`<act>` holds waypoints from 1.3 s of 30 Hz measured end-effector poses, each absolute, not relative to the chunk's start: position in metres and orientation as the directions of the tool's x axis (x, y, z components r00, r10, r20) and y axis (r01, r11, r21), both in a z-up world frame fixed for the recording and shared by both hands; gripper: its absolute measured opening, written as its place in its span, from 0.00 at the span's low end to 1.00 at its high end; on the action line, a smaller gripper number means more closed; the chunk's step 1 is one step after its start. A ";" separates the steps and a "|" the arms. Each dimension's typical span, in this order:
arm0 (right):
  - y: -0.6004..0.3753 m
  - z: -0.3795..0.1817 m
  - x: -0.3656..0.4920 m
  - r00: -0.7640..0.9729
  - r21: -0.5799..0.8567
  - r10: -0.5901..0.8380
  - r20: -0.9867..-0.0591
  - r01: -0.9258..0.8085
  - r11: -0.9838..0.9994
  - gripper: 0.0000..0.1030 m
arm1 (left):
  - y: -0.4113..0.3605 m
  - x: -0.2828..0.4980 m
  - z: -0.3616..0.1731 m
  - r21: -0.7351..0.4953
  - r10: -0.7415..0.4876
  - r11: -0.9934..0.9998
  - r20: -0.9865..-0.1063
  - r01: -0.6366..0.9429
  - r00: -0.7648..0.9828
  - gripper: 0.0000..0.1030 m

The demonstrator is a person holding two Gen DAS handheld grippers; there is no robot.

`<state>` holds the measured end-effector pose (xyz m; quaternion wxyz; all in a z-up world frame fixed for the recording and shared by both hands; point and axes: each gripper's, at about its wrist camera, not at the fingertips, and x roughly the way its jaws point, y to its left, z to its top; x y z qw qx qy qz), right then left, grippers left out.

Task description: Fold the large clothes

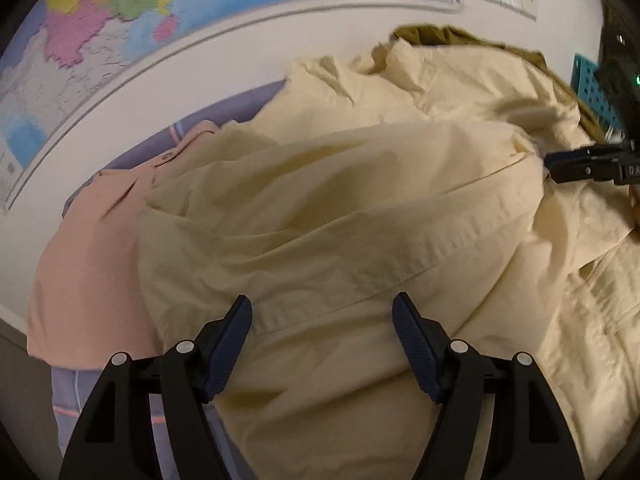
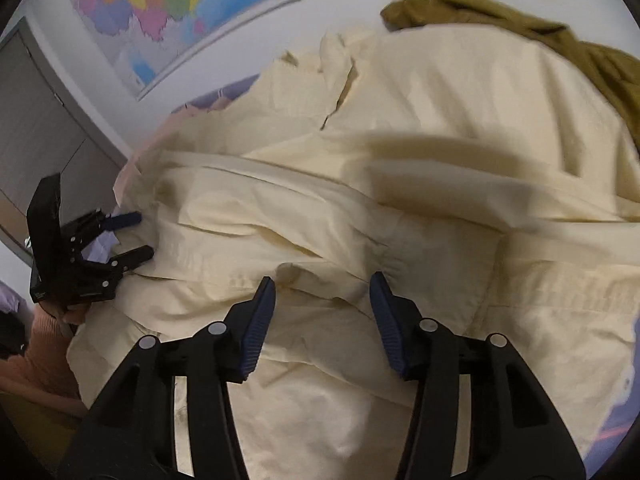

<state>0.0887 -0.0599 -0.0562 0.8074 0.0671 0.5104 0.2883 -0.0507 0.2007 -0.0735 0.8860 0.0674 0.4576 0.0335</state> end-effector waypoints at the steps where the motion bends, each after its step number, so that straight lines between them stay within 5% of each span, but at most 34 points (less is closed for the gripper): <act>1: -0.063 -0.051 0.085 0.324 0.403 0.540 -0.777 -0.403 0.822 0.55 | 0.205 -0.056 -0.069 0.138 0.117 0.990 -0.800 -0.010 0.588 0.68; 14: -0.020 -0.008 -0.067 0.142 0.367 0.657 -0.741 -0.733 0.573 0.65 | 0.139 -0.138 -0.041 0.127 -0.058 0.966 -0.746 0.227 0.663 0.70; 20: 0.013 -0.030 -0.124 0.153 0.189 0.538 -0.829 -0.828 0.527 0.69 | 0.116 -0.166 -0.056 0.120 -0.093 0.952 -0.765 0.282 0.637 0.70; 22: 0.017 -0.042 -0.123 0.213 0.115 0.479 -0.852 -0.815 0.567 0.66 | 0.115 -0.168 -0.064 0.121 -0.081 0.955 -0.773 0.272 0.629 0.71; 28: -0.011 -0.045 -0.099 0.205 0.282 0.562 -0.801 -0.699 0.657 0.61 | 0.125 -0.176 -0.074 0.125 -0.033 0.971 -0.773 0.203 0.634 0.74; 39: -0.143 -0.002 -0.089 0.499 0.424 0.592 -0.632 -0.417 0.804 0.75 | 0.199 -0.231 -0.027 -0.067 0.017 0.995 -0.625 -0.075 0.780 0.80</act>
